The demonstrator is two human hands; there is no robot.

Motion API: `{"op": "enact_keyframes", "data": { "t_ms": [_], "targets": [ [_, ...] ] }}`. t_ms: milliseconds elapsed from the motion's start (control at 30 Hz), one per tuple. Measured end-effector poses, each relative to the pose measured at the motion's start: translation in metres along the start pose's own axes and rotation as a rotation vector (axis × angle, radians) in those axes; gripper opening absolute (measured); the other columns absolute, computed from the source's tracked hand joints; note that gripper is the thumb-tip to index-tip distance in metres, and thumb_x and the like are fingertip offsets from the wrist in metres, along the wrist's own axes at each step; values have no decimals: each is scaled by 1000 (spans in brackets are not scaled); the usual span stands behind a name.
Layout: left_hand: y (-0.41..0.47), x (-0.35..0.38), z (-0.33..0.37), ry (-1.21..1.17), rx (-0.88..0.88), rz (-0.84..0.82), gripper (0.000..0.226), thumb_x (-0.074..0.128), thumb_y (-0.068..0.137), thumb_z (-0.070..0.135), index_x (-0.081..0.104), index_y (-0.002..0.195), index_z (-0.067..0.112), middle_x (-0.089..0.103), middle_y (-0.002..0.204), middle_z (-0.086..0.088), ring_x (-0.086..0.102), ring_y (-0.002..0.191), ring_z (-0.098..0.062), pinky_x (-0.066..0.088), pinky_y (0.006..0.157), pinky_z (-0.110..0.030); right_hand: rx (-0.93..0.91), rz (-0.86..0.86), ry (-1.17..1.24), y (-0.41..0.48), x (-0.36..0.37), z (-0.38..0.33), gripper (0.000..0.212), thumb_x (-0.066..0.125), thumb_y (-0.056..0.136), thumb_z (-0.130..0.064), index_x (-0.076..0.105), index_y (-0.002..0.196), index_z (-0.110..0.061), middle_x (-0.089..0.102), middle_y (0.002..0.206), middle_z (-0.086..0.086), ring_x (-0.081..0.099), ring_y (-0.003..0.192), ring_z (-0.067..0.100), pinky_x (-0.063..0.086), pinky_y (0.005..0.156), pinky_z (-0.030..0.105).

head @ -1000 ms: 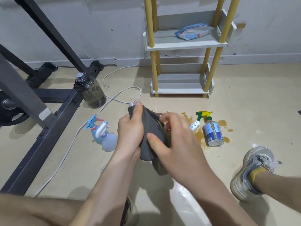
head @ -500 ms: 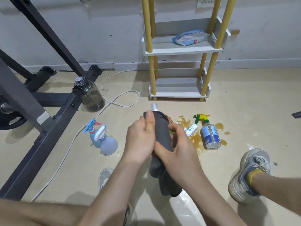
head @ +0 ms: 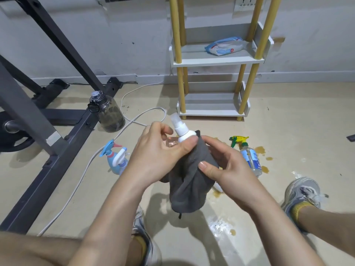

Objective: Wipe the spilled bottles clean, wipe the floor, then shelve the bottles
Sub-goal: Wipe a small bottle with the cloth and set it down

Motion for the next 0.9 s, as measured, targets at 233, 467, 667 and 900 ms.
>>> {"op": "enact_keyframes", "data": {
  "t_ms": [233, 467, 667, 900],
  "targets": [
    [-1, 15, -4, -454, 62, 49, 40, 59, 89, 50, 68, 80, 11, 63, 76, -20, 56, 69, -17, 57, 76, -50, -1, -19, -132, 1, 3, -6, 49, 54, 96, -6, 65, 115, -49, 67, 117, -26, 58, 116, -4, 44, 107, 34],
    [-13, 32, -4, -396, 91, -11, 18, 54, 84, 34, 64, 78, 21, 67, 75, 2, 63, 79, -22, 53, 83, -51, -95, -53, -553, 3, 25, -14, 67, 40, 97, -50, 25, 154, -20, 40, 151, -7, 32, 138, 4, 21, 107, 7],
    [-13, 28, 5, -520, 136, -118, 16, 55, 86, 26, 69, 81, 23, 70, 83, 1, 66, 84, -21, 53, 86, -48, 82, -292, -143, 9, 15, -5, 39, 69, 88, -38, 58, 125, -30, 69, 105, -18, 64, 100, -1, 51, 88, 24],
    [0, 1, -9, -388, 36, 271, 47, 53, 84, 60, 56, 70, 16, 54, 59, 3, 54, 65, -24, 55, 72, -55, -202, 174, -781, -6, 35, 0, 65, 73, 83, -40, 43, 136, -15, 61, 103, -1, 50, 92, 16, 33, 67, 24]
  ]
}}
Point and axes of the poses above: each hand's wrist, its own y-axis towards the middle knuckle, its own x-axis out of the palm, z = x × y, the point moved 6 cm from there along y, towards the middle knuckle
